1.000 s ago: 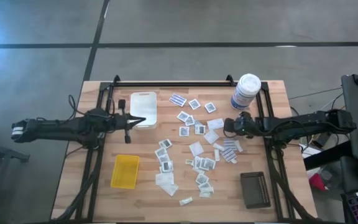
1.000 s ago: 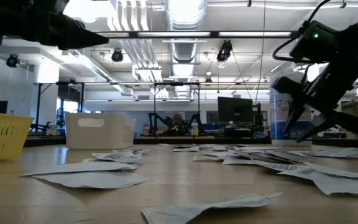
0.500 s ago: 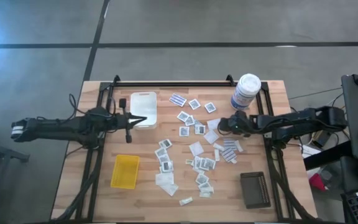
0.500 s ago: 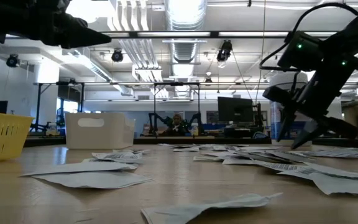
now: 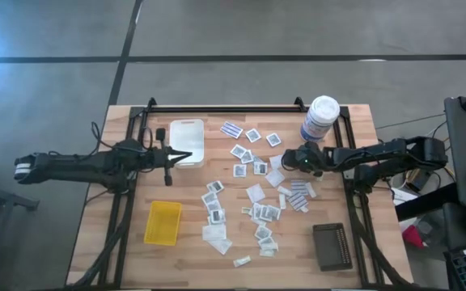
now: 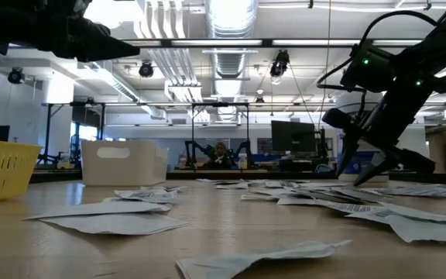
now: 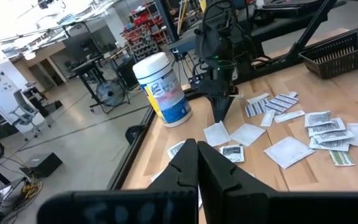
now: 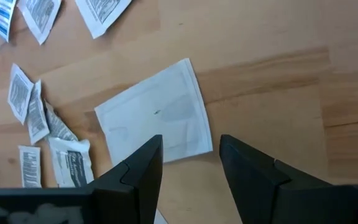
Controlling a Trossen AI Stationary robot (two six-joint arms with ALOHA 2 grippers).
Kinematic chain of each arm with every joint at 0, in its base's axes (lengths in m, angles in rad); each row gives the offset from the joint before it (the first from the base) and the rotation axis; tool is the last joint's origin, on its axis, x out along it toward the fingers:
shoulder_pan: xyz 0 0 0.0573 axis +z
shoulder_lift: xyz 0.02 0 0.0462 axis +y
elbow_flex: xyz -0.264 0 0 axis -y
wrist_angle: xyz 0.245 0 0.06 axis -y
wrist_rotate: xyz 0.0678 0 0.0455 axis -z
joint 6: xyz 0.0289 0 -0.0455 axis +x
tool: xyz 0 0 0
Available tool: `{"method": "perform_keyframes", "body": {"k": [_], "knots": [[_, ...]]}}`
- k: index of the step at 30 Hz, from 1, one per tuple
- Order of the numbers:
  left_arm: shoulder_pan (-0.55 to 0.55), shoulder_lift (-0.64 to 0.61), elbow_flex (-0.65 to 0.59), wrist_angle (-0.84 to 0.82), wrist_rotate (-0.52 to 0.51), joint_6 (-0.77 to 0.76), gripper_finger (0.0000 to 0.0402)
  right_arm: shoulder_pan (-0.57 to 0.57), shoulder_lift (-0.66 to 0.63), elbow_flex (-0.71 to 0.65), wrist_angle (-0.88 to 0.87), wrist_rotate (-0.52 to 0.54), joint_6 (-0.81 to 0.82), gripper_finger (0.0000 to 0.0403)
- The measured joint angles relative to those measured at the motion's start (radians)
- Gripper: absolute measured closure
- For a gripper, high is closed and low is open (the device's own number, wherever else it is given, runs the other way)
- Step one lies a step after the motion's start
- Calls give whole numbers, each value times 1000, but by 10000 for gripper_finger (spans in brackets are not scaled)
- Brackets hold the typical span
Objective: Pick & Place First Aid Supplies
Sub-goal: Put the blue bandage into the white bin
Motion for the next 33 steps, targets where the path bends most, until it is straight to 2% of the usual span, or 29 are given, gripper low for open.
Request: {"method": "perform_keyframes", "body": {"k": [13, 33], "knots": [[0, 4, 0, -1, -11, 4, 401, -13, 75, 1, 73, 9, 59, 245], [1, 4, 0, -1, -29, 7, 401, -12, 83, -2, 60, 17, 68, 345]]}}
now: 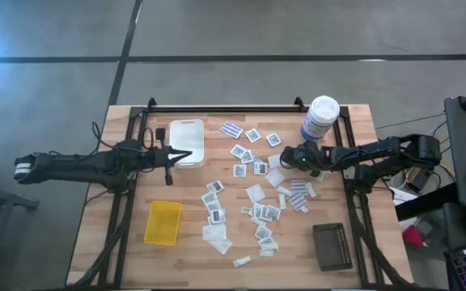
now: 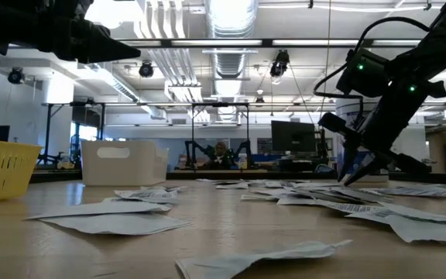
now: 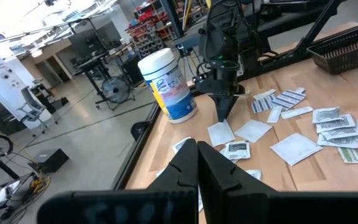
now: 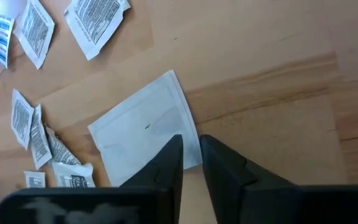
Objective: Pick & Place First Aid Supplies
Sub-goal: Put the blue bandage into the white bin
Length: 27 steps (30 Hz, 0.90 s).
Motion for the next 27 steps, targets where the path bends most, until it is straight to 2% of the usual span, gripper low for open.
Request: {"method": "perform_keyframes", "body": {"k": [14, 18, 21, 27], "knots": [[0, 0, 0, 1, -2, -4, 401, 0, 2, -4, 38, -11, -93, 388], [0, 0, 0, 29, -41, -43, 401, -1, 0, -5, 65, -23, -143, 394], [0, 0, 0, 43, -84, -69, 401, -1, -21, -5, 67, -34, -184, 395], [0, 0, 0, 45, -96, -82, 401, 1, -98, -7, 61, -89, -287, 395]]}}
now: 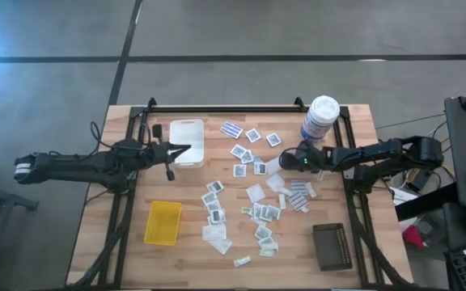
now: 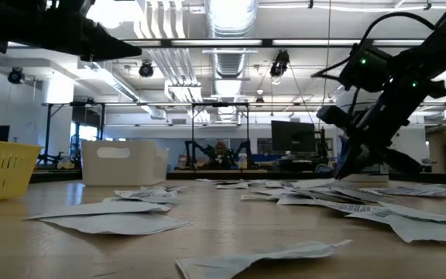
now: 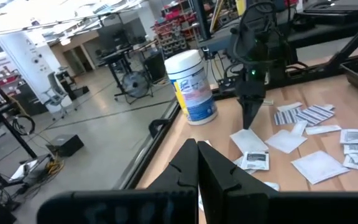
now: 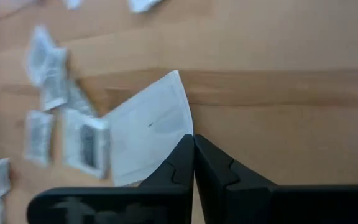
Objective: Pick & Place First Aid Supplies
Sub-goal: Put the blue bandage into the white bin
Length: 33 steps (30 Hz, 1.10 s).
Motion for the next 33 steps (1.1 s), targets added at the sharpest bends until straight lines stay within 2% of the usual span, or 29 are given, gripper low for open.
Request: {"method": "perform_keyframes", "body": {"k": [17, 33], "knots": [[0, 5, 5, 17, -7, -78, 401, 0, -158, 4, 0, 8, -281, 395], [0, 96, 5, 57, -6, -152, 399, -1, -280, 46, -118, 19, -407, 395]]}}
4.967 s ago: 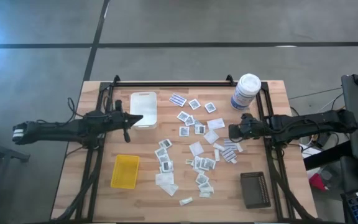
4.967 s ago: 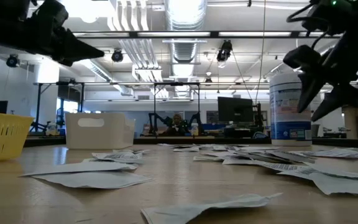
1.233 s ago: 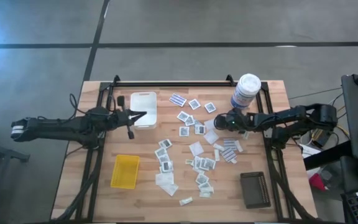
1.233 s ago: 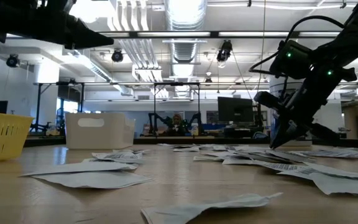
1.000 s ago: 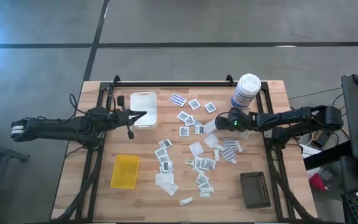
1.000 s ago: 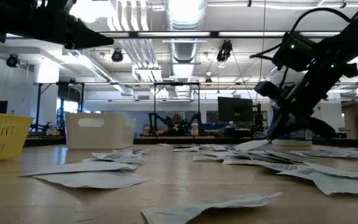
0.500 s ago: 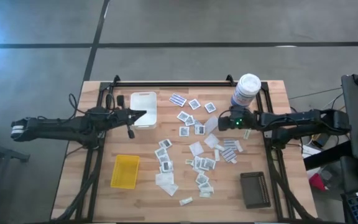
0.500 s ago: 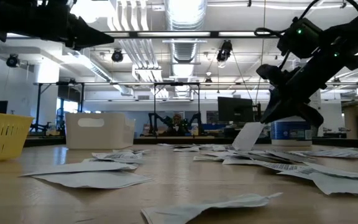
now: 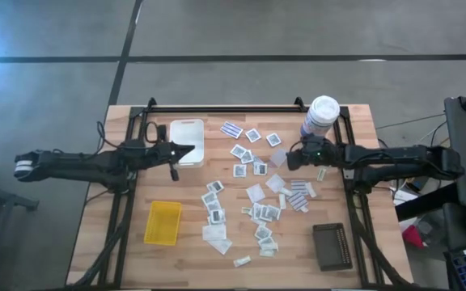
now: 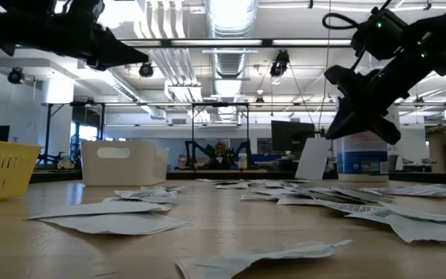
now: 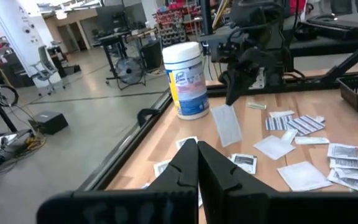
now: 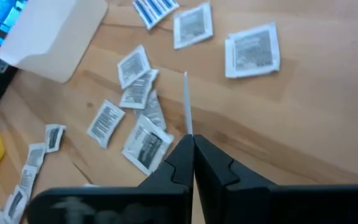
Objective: Pick & Place First Aid Supplies
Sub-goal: Put the blue bandage into the white bin
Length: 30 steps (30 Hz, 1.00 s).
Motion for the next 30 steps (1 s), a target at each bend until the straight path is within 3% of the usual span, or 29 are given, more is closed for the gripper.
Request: {"method": "perform_keyframes", "body": {"k": [12, 23, 30], "knots": [[-1, 50, 0, 35, -84, -77, 293, 5, 26, 196, -128, 0, -121, 395], [0, 59, 14, 19, -76, -189, 284, 67, 170, 334, -129, 23, -210, 395], [0, 46, 46, -151, -76, -293, 284, 92, 315, 438, -104, 16, -281, 395]]}}
